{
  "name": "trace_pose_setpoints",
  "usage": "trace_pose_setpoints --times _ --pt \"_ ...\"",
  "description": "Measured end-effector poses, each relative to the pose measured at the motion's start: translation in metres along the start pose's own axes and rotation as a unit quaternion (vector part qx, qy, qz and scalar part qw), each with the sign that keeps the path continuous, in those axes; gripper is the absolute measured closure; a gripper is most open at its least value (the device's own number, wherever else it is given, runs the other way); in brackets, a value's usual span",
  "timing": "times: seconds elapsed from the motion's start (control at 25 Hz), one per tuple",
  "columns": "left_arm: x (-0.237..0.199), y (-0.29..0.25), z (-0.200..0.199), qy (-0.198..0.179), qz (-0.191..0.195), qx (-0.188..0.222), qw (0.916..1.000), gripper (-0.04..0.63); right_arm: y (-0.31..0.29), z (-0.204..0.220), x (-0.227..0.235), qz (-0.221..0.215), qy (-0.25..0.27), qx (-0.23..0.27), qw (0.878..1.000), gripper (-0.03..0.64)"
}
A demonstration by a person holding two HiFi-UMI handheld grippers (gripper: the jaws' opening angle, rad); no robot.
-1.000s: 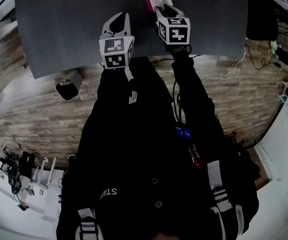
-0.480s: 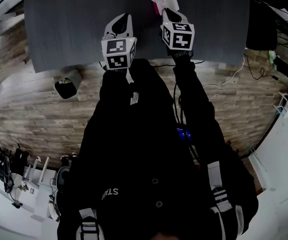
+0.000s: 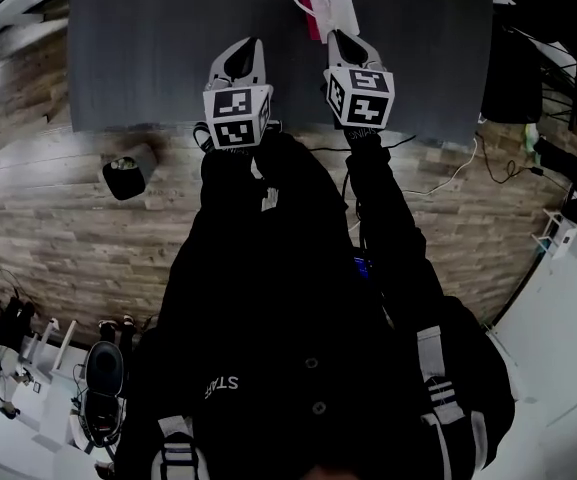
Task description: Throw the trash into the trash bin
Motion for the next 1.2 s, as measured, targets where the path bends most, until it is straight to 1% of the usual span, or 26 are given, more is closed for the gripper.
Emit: trace_pose_setpoints --times 0.24,0.6,0.92,1.2 --pt "-0.025 0.036 -0.012 0.016 -0.031 0.019 0.9992 0.595 0.021 -0.025 -0.044 -0.024 0.013 0.023 0.999 0.597" --pt "-0.078 0.101 -0.027 0.04 -0.089 0.052 0.9939 0.595 0.033 -0.046 -0.129 -0.085 0.038 0.04 0.995 0.597" --pt "-0.137 0.16 -0.029 0.065 -0.151 0.075 0.9834 0.595 0.029 -0.058 -0.219 -0.159 0.077 0.046 0.983 0.597" --pt "-0.196 0.217 -0.022 0.089 -0.211 0.09 0.9692 0.595 0.017 -0.059 -0.307 -0.223 0.112 0.041 0.968 0.597"
Point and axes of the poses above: the fingertips, and each gripper's own axes: y backward along the fingers, x to its right, z out of its underside, the point moved 6 cm from there along y, backward along the fingers, and after that the axes turned 10 degrees about x, right-handed, at the moved point
